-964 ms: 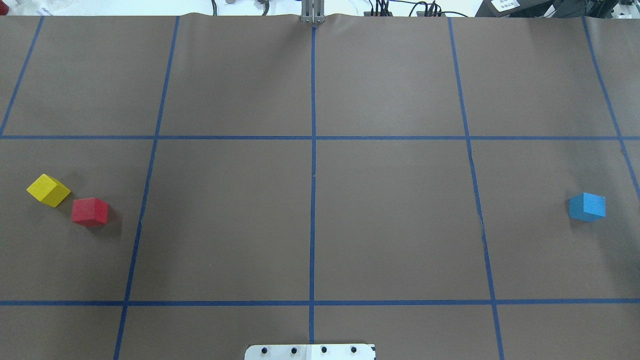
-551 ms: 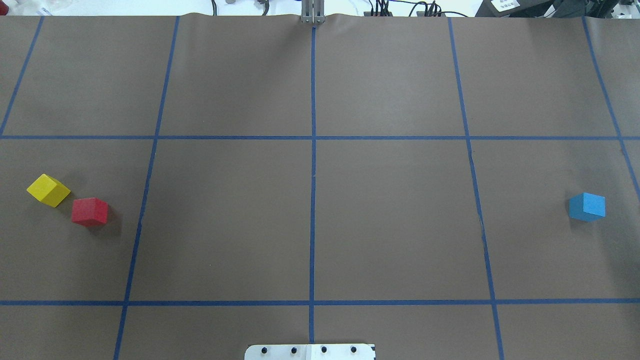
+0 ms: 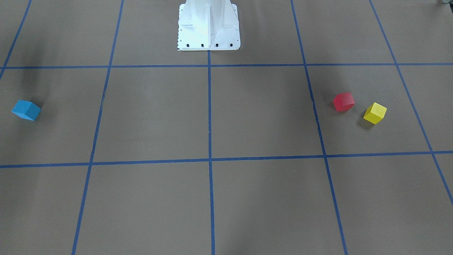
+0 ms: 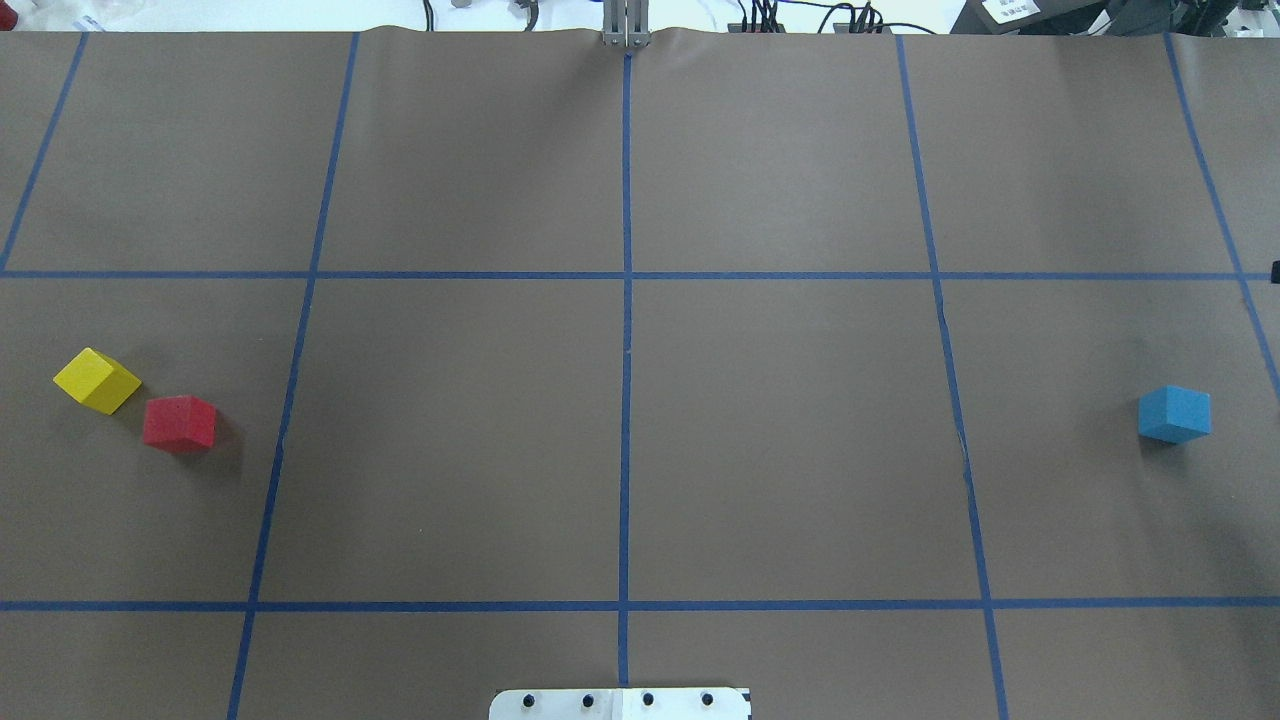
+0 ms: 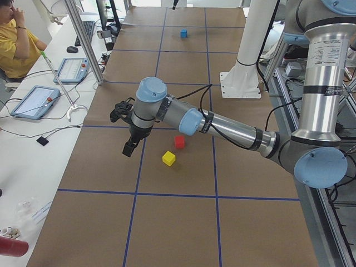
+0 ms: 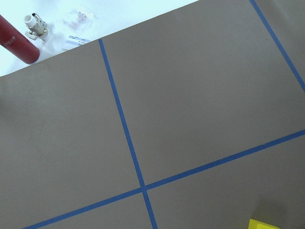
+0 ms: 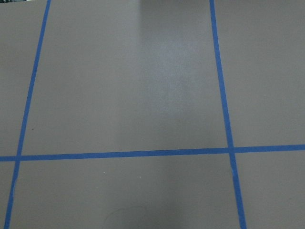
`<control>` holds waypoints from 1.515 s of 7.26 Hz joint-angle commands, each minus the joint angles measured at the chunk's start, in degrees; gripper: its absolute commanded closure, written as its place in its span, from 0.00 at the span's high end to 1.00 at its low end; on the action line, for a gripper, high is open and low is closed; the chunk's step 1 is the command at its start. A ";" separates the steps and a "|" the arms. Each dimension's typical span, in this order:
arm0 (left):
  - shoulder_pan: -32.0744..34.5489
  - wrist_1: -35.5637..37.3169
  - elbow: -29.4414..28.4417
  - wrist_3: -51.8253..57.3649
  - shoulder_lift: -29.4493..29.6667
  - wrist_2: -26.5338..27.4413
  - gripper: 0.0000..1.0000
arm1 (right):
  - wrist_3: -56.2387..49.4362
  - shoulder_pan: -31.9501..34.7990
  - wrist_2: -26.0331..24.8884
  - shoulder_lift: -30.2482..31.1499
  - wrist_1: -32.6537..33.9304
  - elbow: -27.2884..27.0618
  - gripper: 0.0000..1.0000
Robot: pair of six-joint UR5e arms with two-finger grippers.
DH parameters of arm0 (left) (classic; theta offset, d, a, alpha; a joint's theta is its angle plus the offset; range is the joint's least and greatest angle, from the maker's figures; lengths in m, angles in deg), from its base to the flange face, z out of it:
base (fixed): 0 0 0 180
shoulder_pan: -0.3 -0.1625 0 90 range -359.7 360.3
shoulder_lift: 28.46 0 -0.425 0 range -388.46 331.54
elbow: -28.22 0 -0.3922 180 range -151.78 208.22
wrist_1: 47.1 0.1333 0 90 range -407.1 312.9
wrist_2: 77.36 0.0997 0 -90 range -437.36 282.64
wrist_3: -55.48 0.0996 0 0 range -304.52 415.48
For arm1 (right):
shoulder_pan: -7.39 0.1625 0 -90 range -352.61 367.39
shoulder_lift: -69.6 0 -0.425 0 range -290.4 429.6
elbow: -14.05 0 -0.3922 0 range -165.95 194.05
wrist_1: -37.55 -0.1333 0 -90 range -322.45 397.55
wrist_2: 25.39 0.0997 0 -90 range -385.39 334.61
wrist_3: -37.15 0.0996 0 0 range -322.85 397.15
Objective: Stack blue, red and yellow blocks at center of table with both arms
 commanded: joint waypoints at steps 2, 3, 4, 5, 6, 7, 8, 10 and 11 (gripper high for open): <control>-0.01 -0.15 0.06 0.17 -0.07 -0.02 1.00 | 23.09 -26.06 -27.81 4.69 -3.58 -1.04 1.00; -0.01 -0.15 0.06 0.17 -0.07 -0.02 1.00 | 23.92 -27.76 -29.60 4.61 -7.06 2.02 1.00; -0.01 -0.76 0.06 0.08 -0.07 -0.02 1.00 | 23.93 -28.39 -30.57 4.43 -15.28 7.61 1.00; -0.01 -0.85 0.06 0.08 -0.07 -0.10 1.00 | 23.67 -28.48 -30.67 4.26 -17.62 10.11 1.00; -0.01 -0.85 0.06 0.08 -0.07 -0.11 1.00 | 23.58 -28.75 -30.49 4.43 -17.91 10.31 0.99; -0.01 -0.85 0.06 0.08 -0.07 -0.11 1.00 | 23.84 -29.53 -30.49 4.43 -17.91 10.57 0.99; -0.01 -0.85 0.15 0.08 -0.07 -0.11 1.00 | 23.93 -30.06 -30.32 4.43 -18.52 11.09 0.89; -0.01 -0.85 0.15 0.08 -0.07 -0.11 1.00 | 23.58 -30.59 -30.05 4.43 -20.89 13.20 0.31; -0.01 -0.94 0.24 0.08 -0.07 -0.11 1.00 | 23.14 -30.51 -30.40 4.43 -20.98 13.30 0.00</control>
